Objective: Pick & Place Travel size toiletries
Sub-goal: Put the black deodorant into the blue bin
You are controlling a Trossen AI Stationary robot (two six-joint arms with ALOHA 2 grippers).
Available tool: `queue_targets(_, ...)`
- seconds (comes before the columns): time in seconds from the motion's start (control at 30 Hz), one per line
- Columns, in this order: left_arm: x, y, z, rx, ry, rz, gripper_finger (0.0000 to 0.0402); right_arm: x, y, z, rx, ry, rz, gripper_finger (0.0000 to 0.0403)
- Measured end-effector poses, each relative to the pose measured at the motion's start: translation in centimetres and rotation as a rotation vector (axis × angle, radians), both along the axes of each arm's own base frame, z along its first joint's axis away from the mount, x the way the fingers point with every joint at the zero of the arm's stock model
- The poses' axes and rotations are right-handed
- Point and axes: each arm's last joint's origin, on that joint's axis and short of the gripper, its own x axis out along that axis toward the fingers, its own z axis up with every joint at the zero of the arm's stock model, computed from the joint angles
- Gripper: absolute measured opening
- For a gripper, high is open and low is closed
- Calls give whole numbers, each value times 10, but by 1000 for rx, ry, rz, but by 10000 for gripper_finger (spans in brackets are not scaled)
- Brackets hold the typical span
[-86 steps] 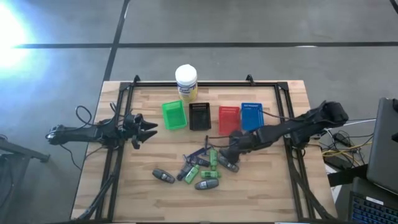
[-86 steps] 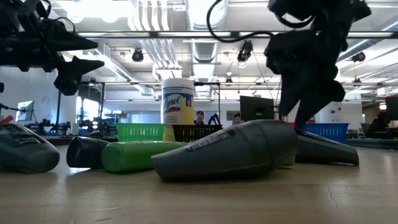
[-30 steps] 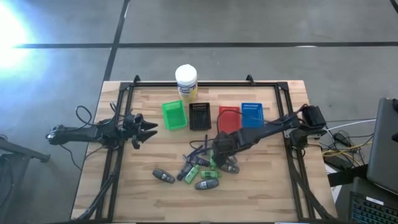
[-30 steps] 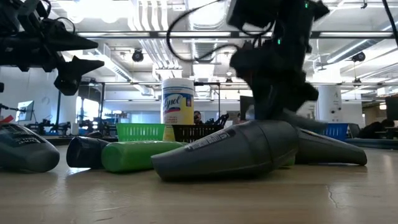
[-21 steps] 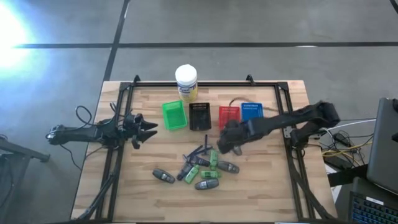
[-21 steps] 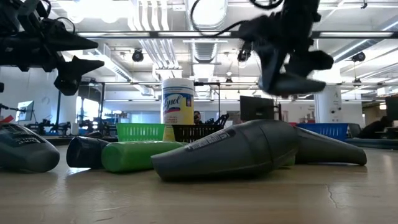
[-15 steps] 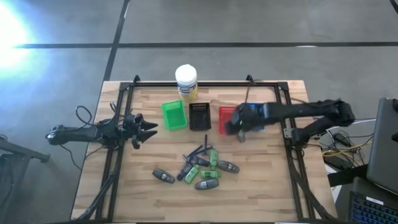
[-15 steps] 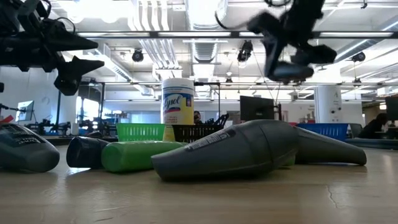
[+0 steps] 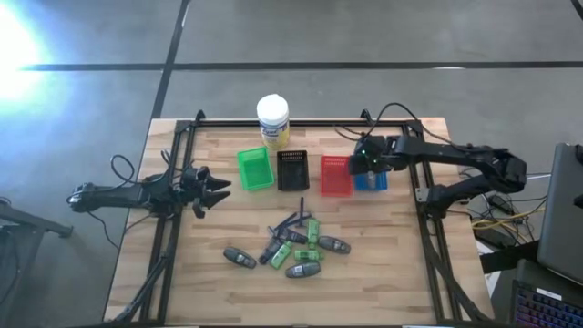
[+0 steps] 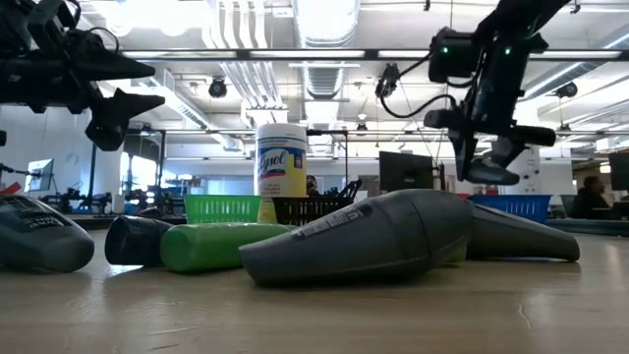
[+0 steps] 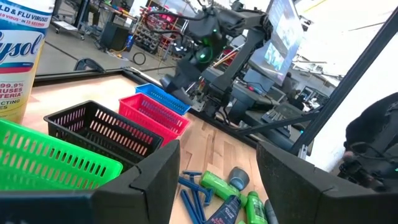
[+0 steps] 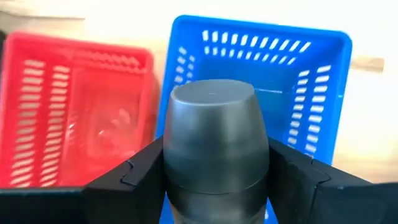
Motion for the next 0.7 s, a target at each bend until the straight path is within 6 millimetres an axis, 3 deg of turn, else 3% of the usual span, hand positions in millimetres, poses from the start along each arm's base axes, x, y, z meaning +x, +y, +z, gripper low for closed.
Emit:
queue_targets(0.23, 0, 0, 0, 0, 0, 0, 218, -4, -17, -23, 55, 41, 4, 217)
queue_targets(0.43, 0, 0, 0, 0, 0, 0, 218, -1, -21, -40, 117, 105, 26, 267)
queue_targets(0.57, 0, 0, 0, 0, 0, 0, 218, 5, -17, -35, 102, 93, 53, 304)
queue_targets(0.7, 0, 0, 0, 0, 0, 0, 218, 11, -5, -16, 58, 29, 120, 332)
